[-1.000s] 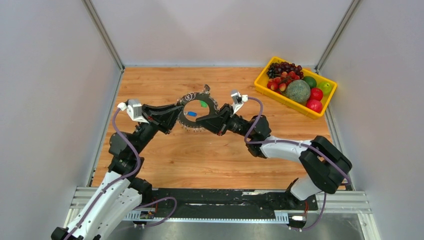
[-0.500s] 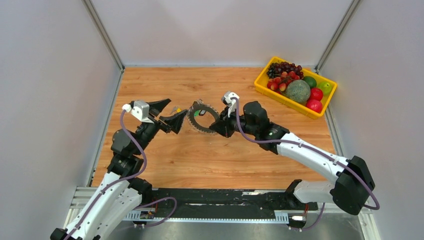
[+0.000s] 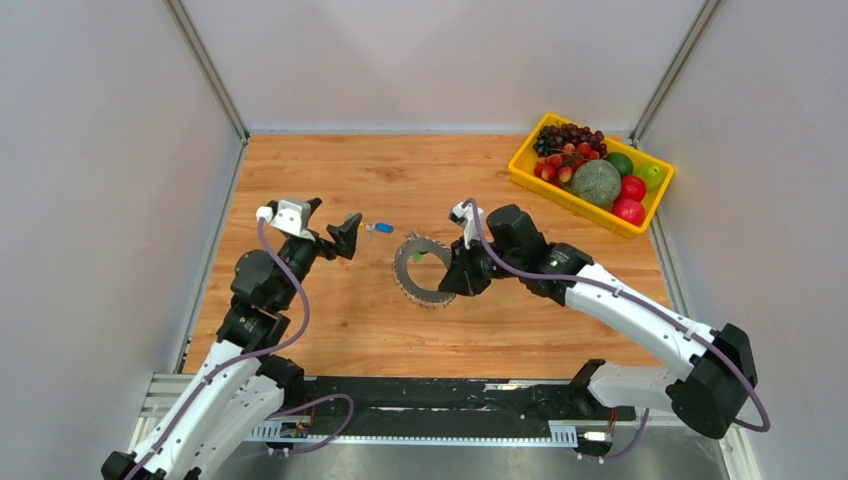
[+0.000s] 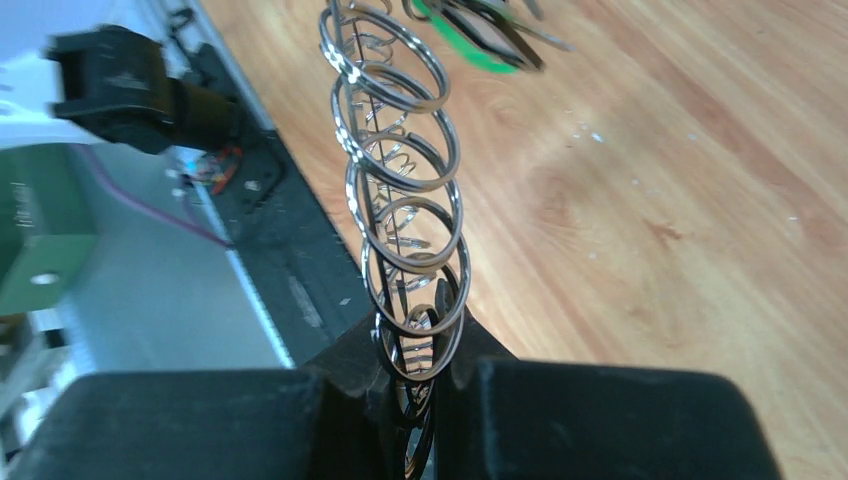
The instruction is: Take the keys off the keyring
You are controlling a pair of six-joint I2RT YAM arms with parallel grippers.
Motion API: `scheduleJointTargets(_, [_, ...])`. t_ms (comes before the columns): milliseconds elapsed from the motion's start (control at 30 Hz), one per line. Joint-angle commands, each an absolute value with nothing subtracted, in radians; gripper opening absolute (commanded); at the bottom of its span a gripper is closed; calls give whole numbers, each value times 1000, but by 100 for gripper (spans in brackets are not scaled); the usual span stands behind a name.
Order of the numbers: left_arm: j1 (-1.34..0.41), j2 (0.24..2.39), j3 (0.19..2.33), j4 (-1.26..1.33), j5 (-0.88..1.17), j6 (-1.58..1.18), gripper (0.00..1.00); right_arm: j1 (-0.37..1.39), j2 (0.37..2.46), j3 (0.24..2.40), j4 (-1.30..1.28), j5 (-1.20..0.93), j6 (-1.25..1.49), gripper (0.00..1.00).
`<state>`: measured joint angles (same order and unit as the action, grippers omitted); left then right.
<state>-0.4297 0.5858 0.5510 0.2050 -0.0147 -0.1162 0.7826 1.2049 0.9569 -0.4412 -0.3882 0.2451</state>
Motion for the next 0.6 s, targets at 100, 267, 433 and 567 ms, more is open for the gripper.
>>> scheduleJointTargets(100, [-430,613,563,181,-30,-5,100,666,1093,1115,-413,-586,564,0])
scheduleJointTargets(267, [-430,615,543,194,92,37,100,553,1098,1191,-362,-673,915,0])
scheduleJointTargets(433, [-430,612,528,230,182,51,100,519,1182,1206,-272,-842,1294,0])
scheduleJointTargets(567, [-430,607,504,282,244,51,100,517,1223,1181,-143,-925,1432,0])
